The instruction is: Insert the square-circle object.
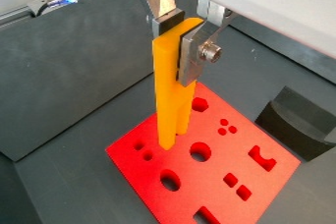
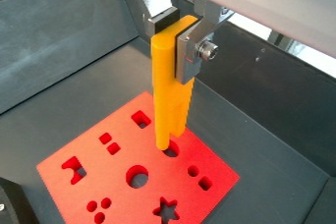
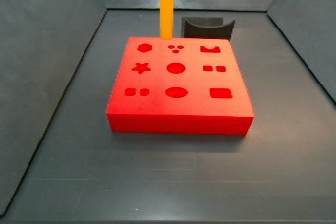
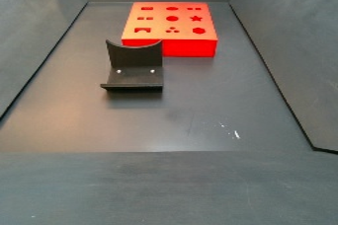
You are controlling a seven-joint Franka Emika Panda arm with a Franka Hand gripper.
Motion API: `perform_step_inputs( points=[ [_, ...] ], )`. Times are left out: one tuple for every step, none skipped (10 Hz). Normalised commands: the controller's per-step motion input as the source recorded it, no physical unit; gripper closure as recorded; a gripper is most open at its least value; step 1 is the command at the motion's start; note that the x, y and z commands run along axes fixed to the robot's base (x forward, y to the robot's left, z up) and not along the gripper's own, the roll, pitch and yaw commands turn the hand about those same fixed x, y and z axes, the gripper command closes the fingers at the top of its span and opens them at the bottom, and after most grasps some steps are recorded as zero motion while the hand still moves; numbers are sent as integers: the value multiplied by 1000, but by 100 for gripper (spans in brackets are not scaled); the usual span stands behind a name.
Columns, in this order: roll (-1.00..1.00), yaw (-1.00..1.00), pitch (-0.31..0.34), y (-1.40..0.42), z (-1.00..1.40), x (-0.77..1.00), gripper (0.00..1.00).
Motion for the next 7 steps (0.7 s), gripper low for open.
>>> perform_step_inputs(
  points=[
    [-40, -403, -46, -17, -174, 0, 100],
    [-137, -943, -59, -69, -171, 0, 100],
    [-126, -997, -50, -40, -54, 0, 100],
    [-174, -949, -106, -57, -23, 0, 100],
    [-209, -911, -139, -63, -3, 0, 100],
    [-229, -894, -147, -66, 0, 0, 100],
    [-230, -894, -149, -66, 0, 0, 100]
  ],
)
